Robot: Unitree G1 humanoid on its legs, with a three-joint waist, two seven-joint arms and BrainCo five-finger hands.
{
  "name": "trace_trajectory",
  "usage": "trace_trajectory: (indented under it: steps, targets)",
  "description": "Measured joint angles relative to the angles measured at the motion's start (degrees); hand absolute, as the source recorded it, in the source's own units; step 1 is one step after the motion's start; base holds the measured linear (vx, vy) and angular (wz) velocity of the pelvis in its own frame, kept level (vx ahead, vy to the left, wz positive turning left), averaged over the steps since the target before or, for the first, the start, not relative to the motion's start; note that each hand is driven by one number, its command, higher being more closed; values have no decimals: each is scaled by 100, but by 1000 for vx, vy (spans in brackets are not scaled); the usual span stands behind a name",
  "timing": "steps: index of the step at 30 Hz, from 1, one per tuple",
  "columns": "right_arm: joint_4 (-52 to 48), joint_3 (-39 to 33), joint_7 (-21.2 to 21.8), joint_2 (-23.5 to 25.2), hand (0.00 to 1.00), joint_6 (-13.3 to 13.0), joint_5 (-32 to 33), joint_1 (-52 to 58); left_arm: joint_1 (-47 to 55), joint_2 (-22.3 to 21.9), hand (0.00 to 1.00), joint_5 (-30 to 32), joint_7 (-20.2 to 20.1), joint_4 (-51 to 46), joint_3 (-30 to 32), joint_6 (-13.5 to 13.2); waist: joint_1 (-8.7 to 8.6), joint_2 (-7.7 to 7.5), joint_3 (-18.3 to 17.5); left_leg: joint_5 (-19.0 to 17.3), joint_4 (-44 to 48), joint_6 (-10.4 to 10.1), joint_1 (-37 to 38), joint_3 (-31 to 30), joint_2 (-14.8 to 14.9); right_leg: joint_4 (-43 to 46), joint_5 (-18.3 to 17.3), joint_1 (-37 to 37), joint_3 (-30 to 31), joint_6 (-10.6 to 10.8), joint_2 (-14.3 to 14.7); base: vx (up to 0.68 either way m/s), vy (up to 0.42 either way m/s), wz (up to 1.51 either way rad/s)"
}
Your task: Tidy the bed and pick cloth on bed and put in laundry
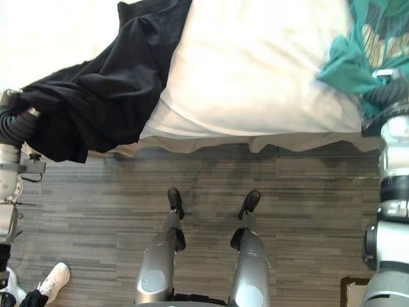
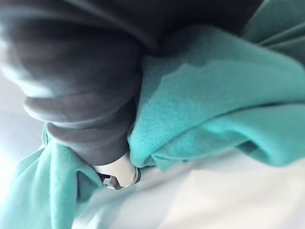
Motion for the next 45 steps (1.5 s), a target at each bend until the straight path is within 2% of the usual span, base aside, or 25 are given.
trace_trajectory:
  steps: [4, 6, 7, 9, 12, 14, 16, 21, 25, 27, 28, 29, 30, 32, 33, 36, 37, 38, 39, 40, 41, 42, 43, 44, 45]
  targets:
    - [-987, -892, -96, 844, 100, -468, 863, 1037, 330, -585, 100, 140, 42, -359, 32, 140, -128, -47, 3, -51, -7, -35, 414, 106, 12, -6, -6, 335, 92, 15, 25, 22, -2, -15]
    - [-1745, -1420, -55, 1377, 100, -961, 1447, 1456, 424, -933, 100, 133, 154, -524, 54, 149, -139, -52, -4, -137, -7, -35, 661, 249, -3, -3, -23, 438, 240, 38, 35, 2, 11, -31]
    - [-1912, -1498, -30, 1499, 100, -1054, 1555, 1506, 424, -1014, 100, 124, 185, -530, 58, 149, -143, -48, -6, -140, -8, -32, 699, 278, -12, -4, -43, 458, 258, 66, 30, -17, 11, -26]
    - [-2515, -1729, 121, 2096, 100, -1371, 2053, 1687, 431, -1418, 100, -166, 257, -533, 55, 148, -269, -29, -33, -187, -9, -29, 885, 360, -20, -17, -68, 614, 293, 67, 30, -25, 10, -11]
    - [-3147, -1808, 367, 2780, 100, -1616, 2555, 2040, 558, -1956, 100, -656, 276, -583, -1, 120, -324, -2, -286, -255, -9, 2, 951, 409, -23, -138, -47, 712, 308, 97, 47, 0, -4, -6]
    - [-3609, -1762, 638, 3349, 100, -1715, 2774, 2429, 835, -2484, 100, -1021, 267, -780, -123, 46, -329, 34, -446, -324, -9, -8, 1127, 442, -32, -266, -20, 930, 315, 135, 55, 44, -15, -4]
    - [-4043, -1301, 952, 3970, 100, -1822, 2924, 3106, 1416, -3155, 100, -1361, 203, -1098, -476, -154, -334, 91, -838, -360, -9, -11, 1281, 470, -66, -447, 26, 1163, 311, 201, 48, 85, -16, 0]
    - [-4322, 260, 1369, 4808, 100, -1791, 2593, 4364, 2171, -3910, 100, -1501, 77, -1373, -1314, -420, -430, 212, -1366, -530, -9, -40, 1634, 325, -86, -741, -17, 1804, 57, 295, 36, 87, -16, 18]
    - [-4289, 1105, 1752, 4905, 100, -1568, 2010, 5084, 2342, -4031, 100, -1895, -156, -1140, -1482, -460, -432, 219, -1520, -569, -7, -22, 1819, -83, -113, -362, -328, 2123, -301, 349, -83, 87, -11, 56]
    - [-4031, 1377, 1955, 4867, 100, -1466, 1472, 5641, 2578, -4073, 100, -2497, -382, -548, -1598, -364, -467, 126, -1591, -648, 126, 103, 1886, -666, -280, 938, -1206, 2114, -297, 322, -448, 58, 14, 114]
    - [-3976, 1403, 1949, 4898, 100, -1462, 1353, 5792, 2637, -4071, 100, -2602, -440, -416, -1629, -339, -486, 87, -1620, -685, 217, 135, 1836, -857, -317, 1082, -1440, 2120, -113, 261, -408, 27, -42, 204]
    - [-3885, 1500, 1934, 4885, 100, -1460, 1039, 6189, 2757, -4075, 100, -2838, -589, -108, -1705, -226, -655, 103, -1679, -761, 405, 238, 1606, -1504, -379, 1104, -1882, 2290, 550, 190, -59, 31, -85, 277]
    - [-3809, 1585, 1942, 4831, 100, -1434, 1000, 6581, 2937, -4058, 100, -3081, -726, 110, -1830, -141, -761, 5, -1836, -764, 366, 308, 1452, -2149, -540, 1073, -2128, 2418, 1245, 243, 319, 37, -100, 274]
    - [-3506, 1599, 2073, 4702, 100, -1402, 1025, 6746, 3357, -4131, 100, -3267, -849, 418, -1787, -81, -608, 2, -2017, -625, 43, 509, 1449, -2339, -653, 1235, -2362, 2392, 1527, 214, 405, 91, -119, 162]
    - [-3174, 1576, 2230, 4643, 100, -1407, 1082, 6726, 3536, -4188, 100, -3398, -858, 742, -1726, -71, -468, -18, -2077, -550, 30, 604, 1387, -2330, -716, 1330, -2428, 2414, 1268, 261, 302, 76, -96, 103]
    - [-2847, 1783, 2662, 4595, 100, -1428, 1052, 6717, 3876, -4305, 100, -3830, -969, 1059, -1625, -79, -347, 44, -2135, -458, 235, 717, 982, -2510, -932, 1520, -2557, 2483, 715, 371, 74, 30, -24, 120]
    - [-2755, 2018, 2795, 4631, 100, -1537, 934, 6738, 3996, -4337, 100, -3945, -1008, 1060, -1644, -108, -298, 40, -2155, -553, 215, 1300, 859, -2371, -1059, 1456, -2562, 2652, 253, 391, -78, 44, -18, 151]
    - [-2750, 2091, 2819, 4663, 100, -1551, 863, 6770, 3991, -4334, 100, -3944, -1049, 1061, -1660, -107, -309, 21, -2154, -662, 206, 1654, 827, -2124, -1082, 1378, -2537, 2789, 0, 391, -145, 100, -25, 232]
    - [-2755, 2190, 2830, 4740, 100, -1633, 785, 6868, 3909, -4290, 100, -3944, -1150, 1067, -1753, -113, -308, -61, -2119, -1022, 230, 2232, 747, -1526, -1121, 1114, -2384, 3160, -649, 426, -243, 191, 21, 300]
    - [-2755, 2208, 2822, 4788, 100, -1667, 749, 6854, 3800, -4265, 100, -3938, -1276, 1079, -1798, -133, -290, -144, -2102, -1040, 839, 2037, 557, -542, -1072, 1104, -2356, 3424, -1207, 404, -448, 167, 27, 302]
    - [-2763, 2201, 2801, 4763, 100, -1668, 716, 6828, 3786, -4276, 100, -3938, -1310, 1087, -1798, -133, -261, -117, -2104, -1031, 1112, 2025, 512, -162, -1019, 1150, -2357, 3540, -1405, 404, -464, 271, 72, 289]
    - [-2786, 2172, 2736, 4661, 100, -1680, 707, 6791, 3893, -4272, 100, -3940, -1373, 1121, -1832, -135, -265, 35, -2131, -980, 1499, 2010, 608, 438, -932, 1401, -2359, 3800, -1854, 404, -385, 255, 50, 254]
    - [-2732, 2116, 2562, 4618, 100, -1657, 704, 6696, 3842, -4214, 100, -3943, -1383, 1288, -1895, -98, -280, 49, -2122, -867, 1414, 1742, 685, 299, -1090, 1998, -2367, 3874, -2052, 384, -581, 298, 47, 239]
    - [-2730, 2096, 2497, 4597, 100, -1647, 703, 6666, 3824, -4210, 100, -3944, -1389, 1336, -1906, -77, -273, 79, -2109, -861, 1363, 1730, 723, 196, -1155, 2247, -2391, 3858, -2083, 371, -654, 182, 7, 209]
    - [-2714, 2063, 2328, 4573, 100, -1638, 699, 6576, 3773, -4169, 100, -3957, -1394, 1457, -1905, -12, -272, 64, -2081, -824, 1287, 1670, 738, -189, -1348, 1965, -2810, 3872, -2062, 585, -603, 101, -9, 128]
